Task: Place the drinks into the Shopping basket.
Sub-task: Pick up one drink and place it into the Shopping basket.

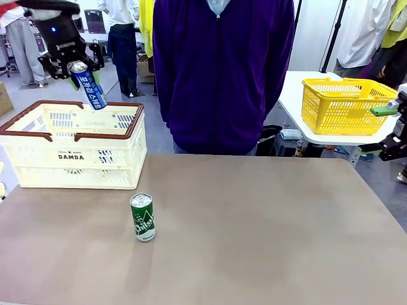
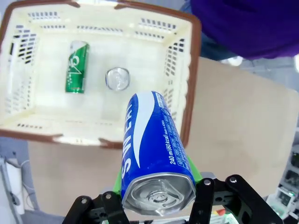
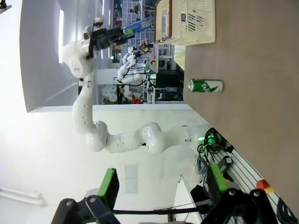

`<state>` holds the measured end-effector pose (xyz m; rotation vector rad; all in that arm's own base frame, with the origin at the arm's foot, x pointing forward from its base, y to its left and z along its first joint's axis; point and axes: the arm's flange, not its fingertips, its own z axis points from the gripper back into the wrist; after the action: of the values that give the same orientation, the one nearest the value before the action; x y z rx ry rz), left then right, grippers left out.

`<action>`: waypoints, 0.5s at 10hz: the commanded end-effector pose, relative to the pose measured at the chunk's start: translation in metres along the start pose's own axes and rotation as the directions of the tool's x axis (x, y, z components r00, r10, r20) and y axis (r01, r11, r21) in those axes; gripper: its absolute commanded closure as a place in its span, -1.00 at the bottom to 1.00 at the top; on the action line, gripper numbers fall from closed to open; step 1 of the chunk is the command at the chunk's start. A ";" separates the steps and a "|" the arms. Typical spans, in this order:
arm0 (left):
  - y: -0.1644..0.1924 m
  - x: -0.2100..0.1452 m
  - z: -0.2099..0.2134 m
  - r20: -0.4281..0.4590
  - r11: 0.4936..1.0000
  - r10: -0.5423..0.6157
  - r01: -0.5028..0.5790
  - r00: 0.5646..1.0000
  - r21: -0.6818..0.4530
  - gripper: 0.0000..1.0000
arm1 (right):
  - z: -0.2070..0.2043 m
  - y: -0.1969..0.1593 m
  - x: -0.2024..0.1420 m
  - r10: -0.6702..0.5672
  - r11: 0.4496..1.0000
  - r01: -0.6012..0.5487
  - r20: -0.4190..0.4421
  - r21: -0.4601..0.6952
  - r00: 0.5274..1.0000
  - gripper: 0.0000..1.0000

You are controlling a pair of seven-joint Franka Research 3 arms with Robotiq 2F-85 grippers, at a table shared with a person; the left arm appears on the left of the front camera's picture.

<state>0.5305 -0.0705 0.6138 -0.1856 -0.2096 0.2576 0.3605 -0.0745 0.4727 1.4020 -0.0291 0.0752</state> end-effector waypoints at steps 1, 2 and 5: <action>-0.014 0.037 -0.022 -0.107 0.999 -0.040 0.039 0.994 -0.013 1.00 | 0.003 0.004 0.000 -0.012 1.000 0.012 -0.015 -0.012 1.000 -1.00; -0.016 0.051 -0.049 -0.162 0.998 -0.064 0.062 0.985 -0.016 1.00 | 0.003 0.004 0.000 -0.012 1.000 0.012 -0.015 -0.012 1.000 -1.00; -0.017 0.067 -0.094 -0.189 0.997 -0.038 0.050 0.981 0.062 1.00 | 0.003 0.004 0.000 -0.012 1.000 0.012 -0.015 -0.012 1.000 -1.00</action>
<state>0.6155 -0.0858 0.5220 -0.1685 -0.0195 0.2004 0.3606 -0.0744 0.4727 1.4019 -0.0287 0.0755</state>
